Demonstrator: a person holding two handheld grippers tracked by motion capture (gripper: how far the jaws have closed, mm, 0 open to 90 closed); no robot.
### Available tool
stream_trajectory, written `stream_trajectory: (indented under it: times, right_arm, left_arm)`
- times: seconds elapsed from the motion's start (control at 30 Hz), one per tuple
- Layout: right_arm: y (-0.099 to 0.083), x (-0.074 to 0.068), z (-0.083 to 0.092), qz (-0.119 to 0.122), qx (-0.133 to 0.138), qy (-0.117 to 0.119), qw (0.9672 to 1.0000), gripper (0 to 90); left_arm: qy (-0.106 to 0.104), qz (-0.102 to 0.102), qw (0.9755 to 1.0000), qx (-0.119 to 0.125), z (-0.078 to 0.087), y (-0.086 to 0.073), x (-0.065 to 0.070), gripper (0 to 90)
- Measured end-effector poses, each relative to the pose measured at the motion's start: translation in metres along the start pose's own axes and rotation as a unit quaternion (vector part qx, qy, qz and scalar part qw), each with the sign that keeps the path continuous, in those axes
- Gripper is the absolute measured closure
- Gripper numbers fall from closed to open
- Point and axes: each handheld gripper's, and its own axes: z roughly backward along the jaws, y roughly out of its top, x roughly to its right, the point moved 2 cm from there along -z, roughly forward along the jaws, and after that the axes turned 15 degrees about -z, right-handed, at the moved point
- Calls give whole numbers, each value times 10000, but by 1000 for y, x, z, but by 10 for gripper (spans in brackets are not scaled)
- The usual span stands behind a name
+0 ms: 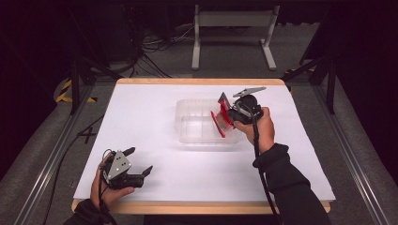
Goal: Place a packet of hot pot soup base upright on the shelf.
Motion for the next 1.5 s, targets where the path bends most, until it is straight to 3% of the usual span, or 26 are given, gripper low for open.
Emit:
stream_trajectory:
  times: [0.47,0.63,0.93,1.5]
  right_arm:
    - [3,-4,-8,64,15,19,10000,809]
    - [4,-9,-11,402,61,-75,9991,748]
    - [4,-10,-14,516,51,-125,9986,670]
    - [5,-3,0,515,-31,-39,9987,559]
  left_arm:
    - [-20,34,10000,-46,1,-3,2,121]
    - [-35,21,10000,-82,0,-3,2,121]
    - [-80,27,9999,-95,-1,-4,3,120]
    - [-222,-20,9996,-152,-5,-4,5,119]
